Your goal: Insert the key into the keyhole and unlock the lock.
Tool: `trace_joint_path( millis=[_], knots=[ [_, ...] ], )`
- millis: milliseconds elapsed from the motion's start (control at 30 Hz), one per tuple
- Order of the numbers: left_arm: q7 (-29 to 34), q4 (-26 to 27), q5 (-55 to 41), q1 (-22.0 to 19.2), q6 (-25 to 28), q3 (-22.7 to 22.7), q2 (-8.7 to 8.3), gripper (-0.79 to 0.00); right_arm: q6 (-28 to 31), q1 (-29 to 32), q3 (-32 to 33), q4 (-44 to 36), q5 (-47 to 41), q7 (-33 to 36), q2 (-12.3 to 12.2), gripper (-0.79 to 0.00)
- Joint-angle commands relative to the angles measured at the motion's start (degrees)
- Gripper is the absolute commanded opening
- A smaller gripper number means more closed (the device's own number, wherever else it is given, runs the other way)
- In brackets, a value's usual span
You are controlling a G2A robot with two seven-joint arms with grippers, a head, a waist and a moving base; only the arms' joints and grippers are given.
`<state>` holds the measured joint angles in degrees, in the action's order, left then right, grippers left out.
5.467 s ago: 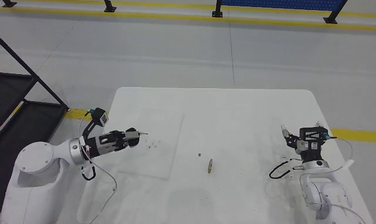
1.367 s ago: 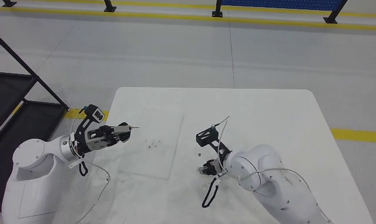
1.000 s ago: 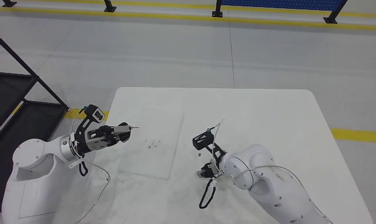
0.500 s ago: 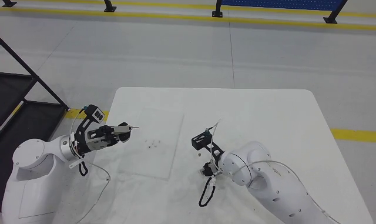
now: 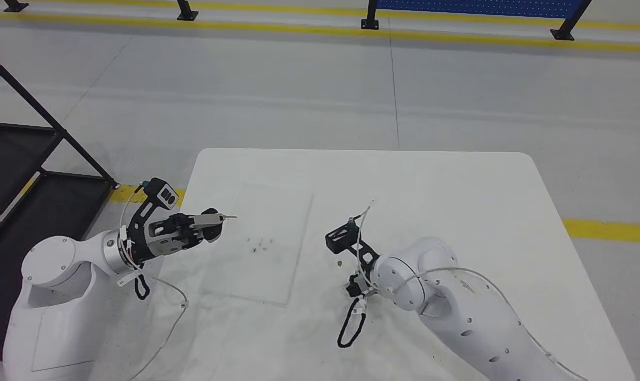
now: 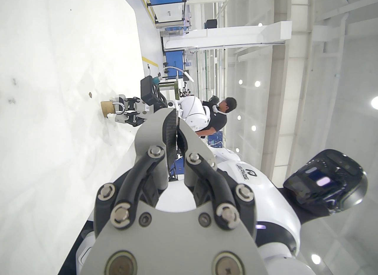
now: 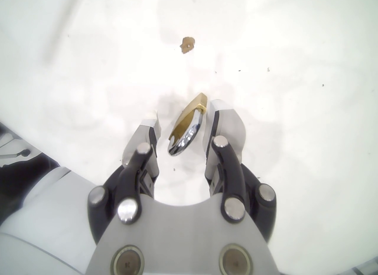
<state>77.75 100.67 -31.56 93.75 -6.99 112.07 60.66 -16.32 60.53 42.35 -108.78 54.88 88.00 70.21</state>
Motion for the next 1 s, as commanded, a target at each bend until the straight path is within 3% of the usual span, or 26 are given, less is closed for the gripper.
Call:
trace_joint_path(
  millis=[0,167,333,567,733,867,967],
  knots=[
    [0.0,0.0,0.0,0.0,0.0,0.0,0.0,-0.785,0.0,0.03,0.0,0.07,0.14,0.0,0.03,-0.523],
    [0.0,0.0,0.0,0.0,0.0,0.0,0.0,-0.785,0.0,0.27,0.18,0.55,0.47,0.0,0.03,-0.594],
    [0.0,0.0,0.0,0.0,0.0,0.0,0.0,-0.785,0.0,0.53,0.37,1.04,0.77,0.0,0.07,-0.785],
    [0.0,0.0,0.0,0.0,0.0,0.0,0.0,-0.785,-0.01,1.09,2.21,0.22,1.31,0.0,0.28,-0.785],
    [0.0,0.0,0.0,0.0,0.0,0.0,0.0,-0.785,-0.01,2.76,7.84,-2.15,-1.44,0.0,0.27,-0.785],
    [0.0,0.0,0.0,0.0,0.0,0.0,0.0,-0.785,-0.99,4.38,15.05,-3.59,-10.04,-0.98,0.16,-0.785],
    [0.0,0.0,0.0,0.0,0.0,0.0,0.0,-0.785,-3.03,4.68,20.16,-3.41,-21.54,-3.03,-0.25,-0.785]
  ],
)
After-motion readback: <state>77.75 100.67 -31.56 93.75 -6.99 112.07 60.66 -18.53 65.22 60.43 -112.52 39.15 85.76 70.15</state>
